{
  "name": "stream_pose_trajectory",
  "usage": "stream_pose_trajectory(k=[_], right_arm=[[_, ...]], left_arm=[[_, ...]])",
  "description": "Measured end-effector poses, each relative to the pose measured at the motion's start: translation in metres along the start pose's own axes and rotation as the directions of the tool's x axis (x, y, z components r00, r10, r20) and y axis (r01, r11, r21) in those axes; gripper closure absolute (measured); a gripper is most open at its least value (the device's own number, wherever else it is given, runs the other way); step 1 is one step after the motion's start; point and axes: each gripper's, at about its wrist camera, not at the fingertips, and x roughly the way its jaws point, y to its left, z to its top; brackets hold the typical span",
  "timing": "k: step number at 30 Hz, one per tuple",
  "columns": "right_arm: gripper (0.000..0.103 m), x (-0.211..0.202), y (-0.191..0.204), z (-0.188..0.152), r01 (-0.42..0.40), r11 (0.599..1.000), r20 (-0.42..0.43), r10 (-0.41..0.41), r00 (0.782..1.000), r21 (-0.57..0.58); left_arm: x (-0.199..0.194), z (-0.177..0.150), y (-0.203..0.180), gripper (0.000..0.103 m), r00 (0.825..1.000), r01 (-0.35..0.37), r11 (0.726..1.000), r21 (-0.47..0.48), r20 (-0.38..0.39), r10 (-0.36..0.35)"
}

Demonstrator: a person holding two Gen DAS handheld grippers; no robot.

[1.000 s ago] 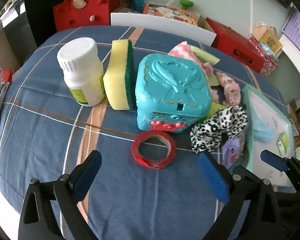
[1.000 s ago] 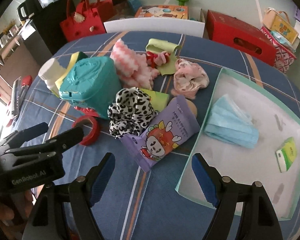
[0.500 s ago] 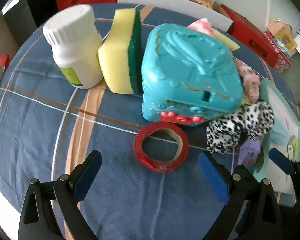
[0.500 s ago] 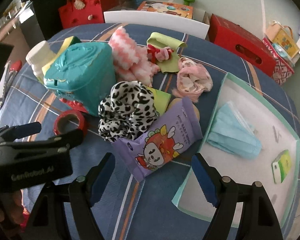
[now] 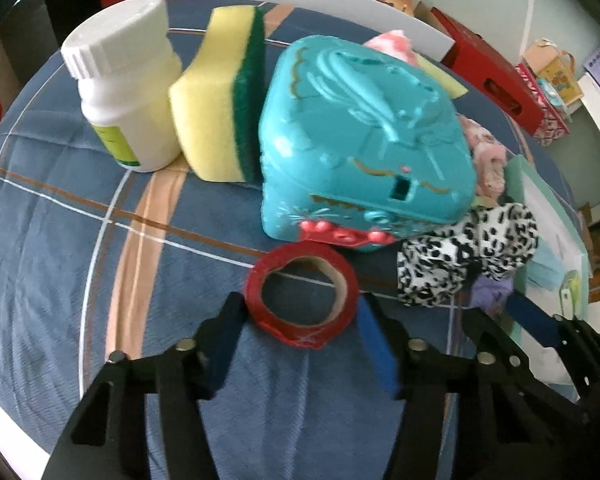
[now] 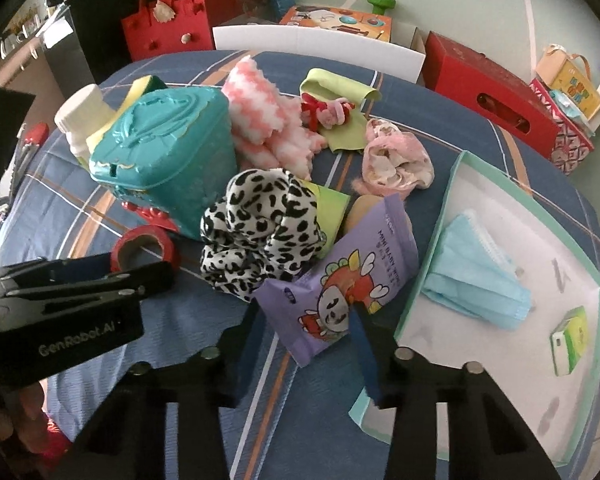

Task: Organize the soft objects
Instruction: 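Grasp the red tape roll with the left gripper while the right grasps the purple snack bag, then carry tape roll and snack bag to the tray while the right gripper releases the bag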

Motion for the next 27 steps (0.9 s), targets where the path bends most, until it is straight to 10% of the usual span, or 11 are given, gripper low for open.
stream_pose_trajectory(k=[9,27], right_arm=[[0.089,-0.007,-0.008,0.002,-0.045,0.999,0.024,0.044,0.999,0.028],[0.1,-0.051,-0.019,-0.001,-0.055,0.997,0.153,0.046,0.987,0.06]], left_arm=[[-0.008,-0.006,-0.001,0.045,0.999,0.031,1.0,0.003,0.014,-0.031],[-0.05,-0.009,0.014,0.046,0.992,0.099,0.995,0.006,0.081,-0.099]])
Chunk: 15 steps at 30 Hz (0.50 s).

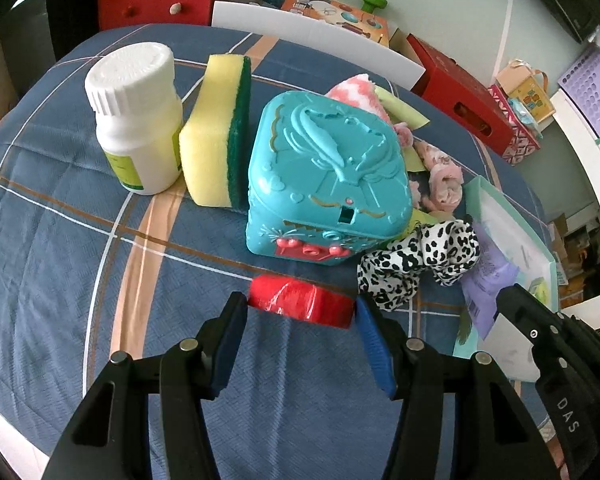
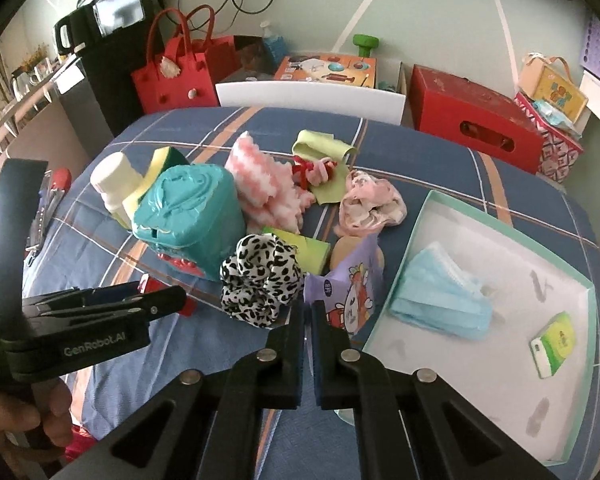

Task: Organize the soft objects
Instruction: 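Carry tape roll and snack bag to the tray while the right gripper releases the bag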

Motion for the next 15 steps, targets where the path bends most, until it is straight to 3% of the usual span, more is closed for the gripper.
stream_pose_trajectory(k=[15], right_arm=[[0.101,-0.023,-0.004,0.002,-0.006,1.0,0.063,0.005,0.998,0.015]], left_arm=[[-0.012,-0.001,-0.003,0.047,0.999,0.02,1.0,0.006,0.038,-0.02]])
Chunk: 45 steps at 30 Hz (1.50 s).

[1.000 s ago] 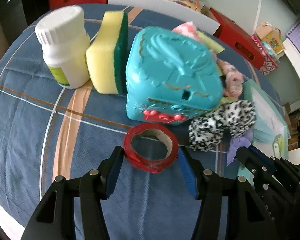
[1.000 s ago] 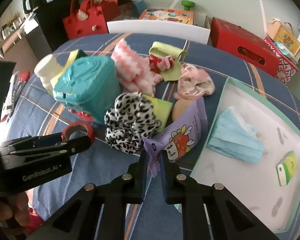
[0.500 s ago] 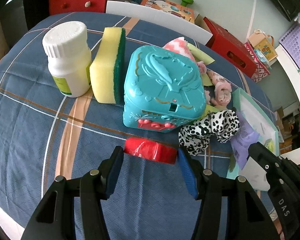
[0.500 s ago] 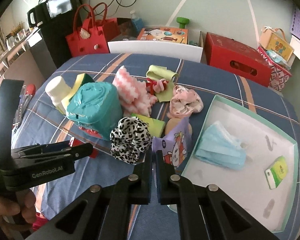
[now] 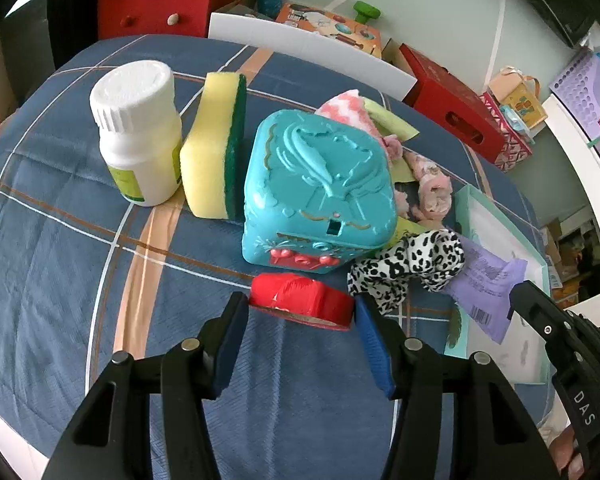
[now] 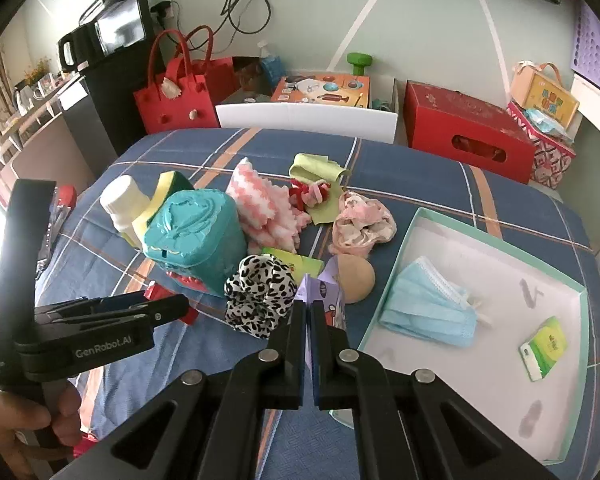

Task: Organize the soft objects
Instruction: 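Carry tape roll and snack bag to the tray while the right gripper releases the bag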

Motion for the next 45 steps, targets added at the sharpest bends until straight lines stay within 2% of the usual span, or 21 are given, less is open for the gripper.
stream_pose_trajectory(k=[15,31,36,45], right_arm=[[0.102,-0.022,0.0,0.004,-0.004,1.0,0.058,0.005,0.998,-0.007],[0.102,-0.054,-0.01,0.009,0.008,1.0,0.143,-0.009,0.99,0.008],[0.102,-0.067,-0.022,0.009,0.018,0.999,0.173,-0.024,0.985,0.035],[0.102,-0.089,-0.065,0.005,0.061,0.988,0.217,-0.091,0.972,0.144]], left_arm=[[-0.023,0.001,-0.009,0.047,0.997,0.031,0.999,0.024,0.064,-0.033],[-0.06,0.001,-0.035,0.047,0.982,0.066,0.991,0.117,0.17,-0.086],[-0.059,0.0,-0.05,0.047,0.981,0.066,0.985,0.158,0.167,-0.093],[-0.053,-0.003,-0.085,0.047,0.986,0.059,0.968,0.245,0.137,-0.095]])
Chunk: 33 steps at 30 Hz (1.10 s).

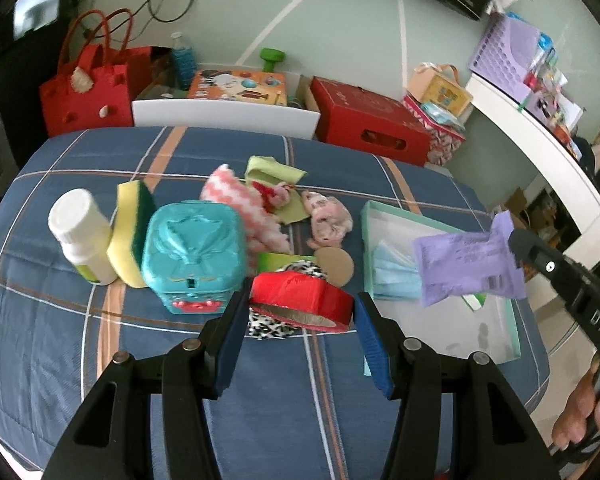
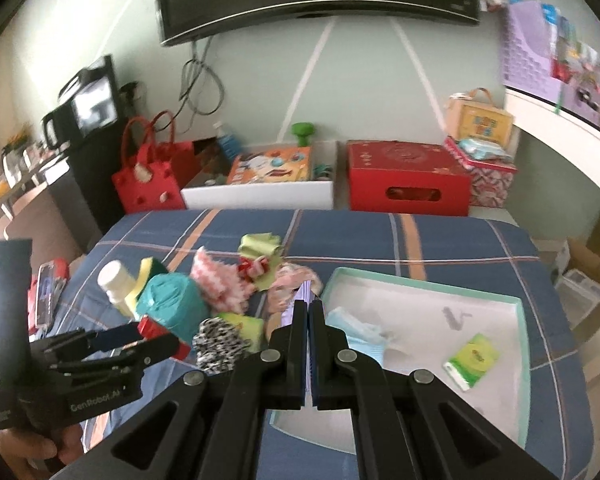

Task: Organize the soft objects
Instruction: 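Carry tape roll and snack bag to the tray while the right gripper releases the bag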

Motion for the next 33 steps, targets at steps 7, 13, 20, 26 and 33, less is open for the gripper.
stream_pose_trajectory(k=[7,13,20,26,33], right_arm=[[0.102,-0.012,-0.046,-0.002,0.071,0.992,0.022,-0.074,0.997,0.106],[0.102,-0.023,-0.092,-0.01,0.162,0.964,0.017,-0.17,0.985,0.211],[0.102,-0.031,-0.145,-0.027,0.299,0.901,-0.043,-0.301,0.953,0.314],[0.102,-0.032,-0.17,-0.038,0.422,0.844,-0.115,-0.408,0.906,0.331],[0.102,-0.008,-0.18,-0.049,0.515,0.811,-0.232,-0.463,0.855,0.279]], left_arm=[[0.01,0.002,-0.031,0.047,0.999,0.012,0.998,0.066,-0.042,-0.009],[0.023,0.004,-0.07,0.047,0.997,0.02,0.987,0.161,-0.078,-0.008],[0.06,-0.003,-0.113,0.047,0.993,0.0,0.963,0.271,-0.113,0.032],[0.083,-0.013,-0.133,0.047,0.99,0.029,0.95,0.312,-0.142,0.016],[0.104,-0.026,-0.134,0.047,0.985,0.04,0.943,0.331,-0.171,0.018]])
